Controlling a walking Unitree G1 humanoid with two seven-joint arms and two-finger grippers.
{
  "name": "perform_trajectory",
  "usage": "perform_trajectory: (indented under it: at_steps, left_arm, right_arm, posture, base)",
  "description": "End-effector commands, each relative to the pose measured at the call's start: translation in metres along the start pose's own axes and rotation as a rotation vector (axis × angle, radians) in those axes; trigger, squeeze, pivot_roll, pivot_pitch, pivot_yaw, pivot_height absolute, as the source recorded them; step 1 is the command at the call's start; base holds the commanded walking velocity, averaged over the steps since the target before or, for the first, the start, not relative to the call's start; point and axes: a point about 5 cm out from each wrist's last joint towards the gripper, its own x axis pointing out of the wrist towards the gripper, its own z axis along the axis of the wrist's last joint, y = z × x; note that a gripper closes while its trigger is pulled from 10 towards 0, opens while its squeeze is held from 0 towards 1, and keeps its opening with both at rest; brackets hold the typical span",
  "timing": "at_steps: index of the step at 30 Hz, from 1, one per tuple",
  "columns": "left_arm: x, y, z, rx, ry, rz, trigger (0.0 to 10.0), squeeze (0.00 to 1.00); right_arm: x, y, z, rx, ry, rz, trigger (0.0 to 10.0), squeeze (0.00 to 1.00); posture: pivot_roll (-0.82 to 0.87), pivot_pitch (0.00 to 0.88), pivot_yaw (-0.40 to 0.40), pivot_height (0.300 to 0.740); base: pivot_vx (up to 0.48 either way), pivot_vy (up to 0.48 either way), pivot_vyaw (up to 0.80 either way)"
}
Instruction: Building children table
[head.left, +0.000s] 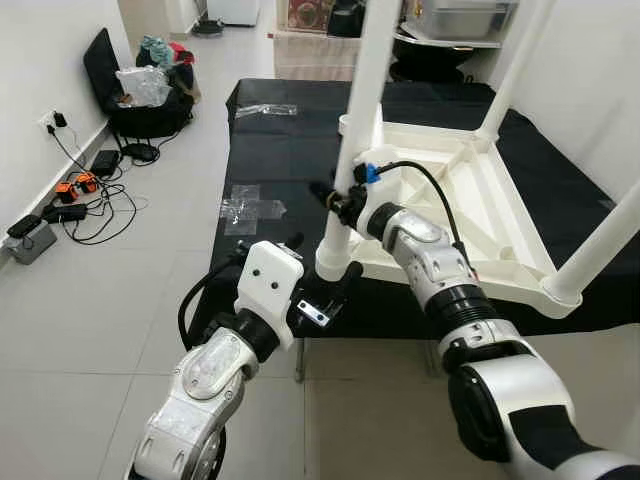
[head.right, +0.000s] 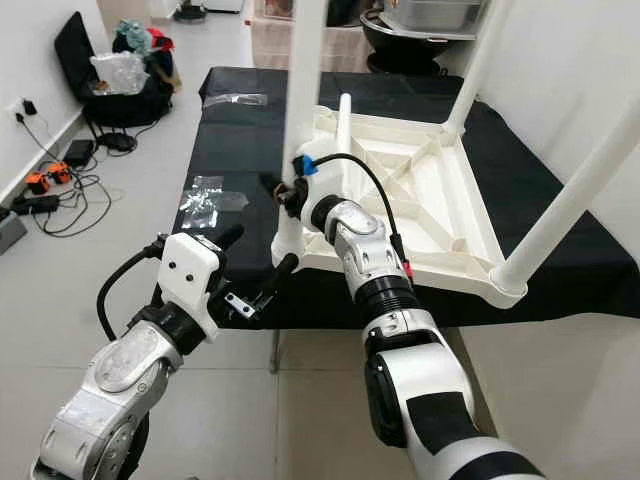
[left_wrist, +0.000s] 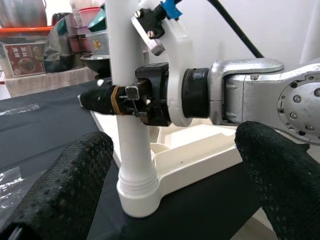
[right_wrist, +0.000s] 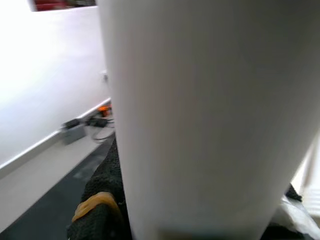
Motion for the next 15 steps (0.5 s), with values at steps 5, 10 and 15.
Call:
perform_trajectory:
  at_steps: [5, 10, 15]
  left_arm:
    - [0.0, -0.002, -0.002, 0.0, 0.004, -0.003, 10.0, 0.0]
    - [0.001, -0.002, -0.002, 0.0, 0.003, -0.003, 10.0, 0.0]
    - [0.002, -0.001, -0.003, -0.001, 0.005, -0.002, 10.0, 0.0]
  right_arm:
    - [-0.016, -0.021, 0.015, 0.059, -0.099, -0.504, 0.0, 0.0]
    - [-0.03, -0.021, 0.01, 0.121, -0.106, -0.708, 0.0, 0.0]
    - [-0.016, 0.003, 0.016, 0.178, -0.134, -0.54, 10.0, 0.0]
  posture:
    - [0.06, 0.011, -0.09, 0.74]
    - [0.05, 0.013, -0.086, 0.74]
    - [0.05, 0.014, -0.089, 0.74]
  base:
    - [0.0, 0.0, 0.0]
    - [0.0, 0.0, 0.0]
    - [0.0, 0.0, 0.0]
